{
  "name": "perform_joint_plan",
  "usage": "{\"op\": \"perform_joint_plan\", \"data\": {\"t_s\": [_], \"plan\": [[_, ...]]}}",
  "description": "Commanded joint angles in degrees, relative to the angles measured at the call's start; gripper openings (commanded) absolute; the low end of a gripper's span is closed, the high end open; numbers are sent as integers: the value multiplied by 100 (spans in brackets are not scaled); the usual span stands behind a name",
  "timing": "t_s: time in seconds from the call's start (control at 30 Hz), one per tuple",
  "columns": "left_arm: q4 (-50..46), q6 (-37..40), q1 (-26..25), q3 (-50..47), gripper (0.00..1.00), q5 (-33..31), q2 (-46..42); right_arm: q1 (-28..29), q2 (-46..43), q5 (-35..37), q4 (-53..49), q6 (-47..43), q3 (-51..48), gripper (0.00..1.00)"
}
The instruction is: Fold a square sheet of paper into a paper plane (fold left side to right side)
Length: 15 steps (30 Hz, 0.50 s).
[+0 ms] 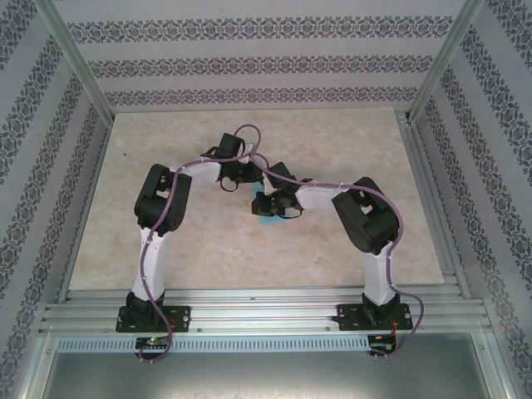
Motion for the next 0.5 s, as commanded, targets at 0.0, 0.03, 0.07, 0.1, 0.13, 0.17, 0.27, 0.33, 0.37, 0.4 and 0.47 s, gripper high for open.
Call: {"op": "perform_joint_plan", "data": {"t_s": [0.0, 0.03, 0.07, 0.1, 0.13, 0.17, 0.27, 0.33, 0.37, 0.4, 0.47], "plan": [[-907, 188, -18, -177, 22, -586, 457, 139, -62, 282, -1036, -344, -133, 4], [-907, 189, -23, -167, 22, -582, 465, 154, -88, 314, -1089, -366, -161, 4], [-911, 194, -24, -154, 22, -588, 476, 174, -121, 324, -1116, -369, -197, 4], [-916, 203, -25, -142, 22, -606, 477, 181, -166, 325, -1117, -369, -263, 4], [-923, 204, -19, -141, 22, -623, 481, 193, -220, 318, -1123, -352, -324, 4], [-941, 208, -21, -127, 22, -632, 483, 206, -270, 305, -1104, -344, -388, 4], [-951, 217, -24, -110, 22, -641, 506, 216, -367, 192, -987, -241, -595, 4], [-955, 216, -22, -113, 22, -641, 503, 227, -420, 120, -883, -151, -750, 4], [-951, 217, -21, -114, 22, -643, 500, 242, -438, 103, -864, -134, -809, 4], [-951, 219, -19, -115, 22, -650, 493, 265, -458, 103, -855, -118, -873, 4], [-960, 221, -24, -106, 22, -650, 501, 299, -510, 76, -852, -92, -1004, 4]]}}
